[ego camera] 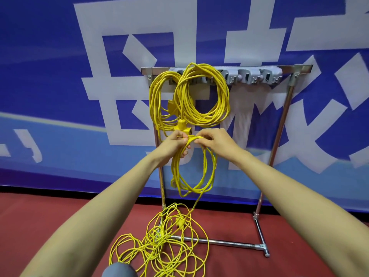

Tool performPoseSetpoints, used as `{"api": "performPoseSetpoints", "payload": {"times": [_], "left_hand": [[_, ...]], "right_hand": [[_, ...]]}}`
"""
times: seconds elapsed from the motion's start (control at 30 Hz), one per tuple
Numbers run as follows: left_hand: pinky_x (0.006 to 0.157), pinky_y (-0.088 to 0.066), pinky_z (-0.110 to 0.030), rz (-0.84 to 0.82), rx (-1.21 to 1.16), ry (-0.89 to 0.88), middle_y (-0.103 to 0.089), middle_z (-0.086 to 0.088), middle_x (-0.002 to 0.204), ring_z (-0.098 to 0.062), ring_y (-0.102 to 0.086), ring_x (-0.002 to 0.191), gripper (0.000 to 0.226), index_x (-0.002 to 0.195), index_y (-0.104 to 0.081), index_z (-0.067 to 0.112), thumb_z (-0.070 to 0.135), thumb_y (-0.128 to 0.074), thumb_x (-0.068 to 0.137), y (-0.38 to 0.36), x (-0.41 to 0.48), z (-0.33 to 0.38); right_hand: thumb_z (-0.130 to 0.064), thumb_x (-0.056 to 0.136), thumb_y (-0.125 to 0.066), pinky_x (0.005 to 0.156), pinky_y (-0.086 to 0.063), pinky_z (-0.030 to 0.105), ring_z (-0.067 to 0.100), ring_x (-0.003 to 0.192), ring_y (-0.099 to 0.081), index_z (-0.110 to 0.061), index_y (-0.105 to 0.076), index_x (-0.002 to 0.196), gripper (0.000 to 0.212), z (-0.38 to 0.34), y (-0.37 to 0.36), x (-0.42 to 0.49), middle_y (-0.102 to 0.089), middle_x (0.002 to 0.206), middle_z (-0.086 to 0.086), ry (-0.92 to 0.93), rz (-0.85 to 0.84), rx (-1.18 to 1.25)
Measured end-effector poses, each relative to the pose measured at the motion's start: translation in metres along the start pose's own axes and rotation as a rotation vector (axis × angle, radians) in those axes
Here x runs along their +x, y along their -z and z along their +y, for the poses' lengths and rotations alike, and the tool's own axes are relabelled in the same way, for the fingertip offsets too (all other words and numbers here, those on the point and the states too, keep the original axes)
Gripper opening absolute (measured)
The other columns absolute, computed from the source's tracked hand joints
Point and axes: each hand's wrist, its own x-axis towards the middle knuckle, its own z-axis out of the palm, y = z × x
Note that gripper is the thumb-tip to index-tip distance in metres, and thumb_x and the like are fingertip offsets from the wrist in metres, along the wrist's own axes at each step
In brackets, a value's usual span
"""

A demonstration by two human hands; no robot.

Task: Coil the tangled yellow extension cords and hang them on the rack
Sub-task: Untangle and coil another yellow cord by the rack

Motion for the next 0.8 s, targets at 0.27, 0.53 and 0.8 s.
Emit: {"api": "performPoseSetpoints", "payload": {"times": [0.27, 0.53, 0.8], "left_hand": [[0.052, -0.041, -0.020, -0.056, 0.057, -0.018, -0.052, -0.005, 0.071, -0.009, -0.047, 0.053, 0.006, 0.099, -0.046, 0.013, 0.009, -0.042, 0.103, -0.005, 0.002, 0.009], [0.054, -0.038, -0.024, 0.001, 0.123, -0.046, -0.051, -0.005, 0.072, -0.009, -0.046, 0.052, 0.009, 0.096, -0.045, 0.016, 0.008, -0.045, 0.101, 0.005, 0.008, 0.021], [0.055, -0.052, -0.030, -0.117, 0.047, -0.007, -0.058, -0.008, 0.077, -0.014, -0.053, 0.050, 0.006, 0.101, -0.043, 0.012, 0.008, -0.046, 0.101, 0.008, -0.001, 0.008]], "right_hand": [[-0.034, 0.084, -0.068, 0.067, -0.049, 0.037, 0.008, 0.066, -0.056, -0.026, -0.055, 0.105, 0.026, -0.001, -0.007, 0.000, -0.061, 0.071, -0.007, -0.025, -0.045, -0.085], [-0.016, 0.089, -0.064, 0.065, -0.051, 0.034, 0.020, 0.061, -0.062, -0.006, -0.053, 0.097, 0.017, 0.017, -0.011, -0.017, -0.058, 0.077, 0.008, -0.152, -0.088, 0.239], [-0.023, 0.091, -0.062, 0.050, -0.042, 0.028, 0.013, 0.055, -0.049, -0.016, -0.066, 0.094, 0.008, 0.006, 0.000, -0.006, -0.055, 0.066, -0.001, -0.086, 0.084, 0.416]]}}
